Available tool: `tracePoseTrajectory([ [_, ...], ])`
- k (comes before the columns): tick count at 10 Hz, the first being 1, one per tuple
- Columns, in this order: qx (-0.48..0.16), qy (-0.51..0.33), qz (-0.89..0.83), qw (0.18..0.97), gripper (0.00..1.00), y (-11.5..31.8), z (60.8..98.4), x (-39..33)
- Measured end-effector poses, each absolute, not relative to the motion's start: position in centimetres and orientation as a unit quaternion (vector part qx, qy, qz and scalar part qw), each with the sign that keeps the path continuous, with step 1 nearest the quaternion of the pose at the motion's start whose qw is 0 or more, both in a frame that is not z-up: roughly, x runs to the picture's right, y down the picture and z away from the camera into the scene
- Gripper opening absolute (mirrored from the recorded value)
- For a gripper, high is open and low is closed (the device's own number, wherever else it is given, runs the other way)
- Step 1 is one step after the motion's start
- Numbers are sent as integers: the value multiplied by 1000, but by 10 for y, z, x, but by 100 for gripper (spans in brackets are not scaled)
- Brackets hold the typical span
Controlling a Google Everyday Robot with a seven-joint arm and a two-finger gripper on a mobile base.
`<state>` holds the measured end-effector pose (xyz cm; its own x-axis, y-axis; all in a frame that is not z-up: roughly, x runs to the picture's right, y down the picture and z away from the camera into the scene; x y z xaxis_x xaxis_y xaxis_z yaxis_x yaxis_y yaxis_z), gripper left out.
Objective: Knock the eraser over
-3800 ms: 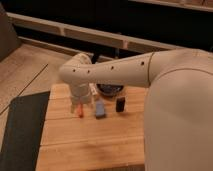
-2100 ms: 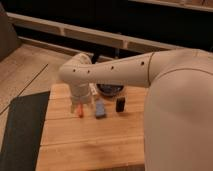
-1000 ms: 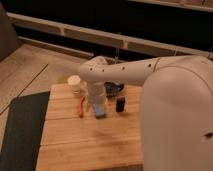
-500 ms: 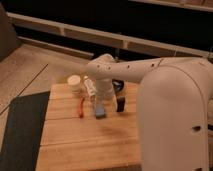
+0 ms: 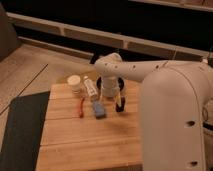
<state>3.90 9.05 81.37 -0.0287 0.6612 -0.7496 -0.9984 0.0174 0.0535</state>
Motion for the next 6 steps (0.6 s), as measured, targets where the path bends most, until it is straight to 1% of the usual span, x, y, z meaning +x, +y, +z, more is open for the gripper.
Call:
tracePoseTrajectory([
  [2,-280,324,638,640,65,98,826,51],
  [4,-268,330,634,646,65,96,838,63],
  [5,-233,314,629,672,65,77,849,67],
  [6,-212,294,624,692,65,60,851,62],
])
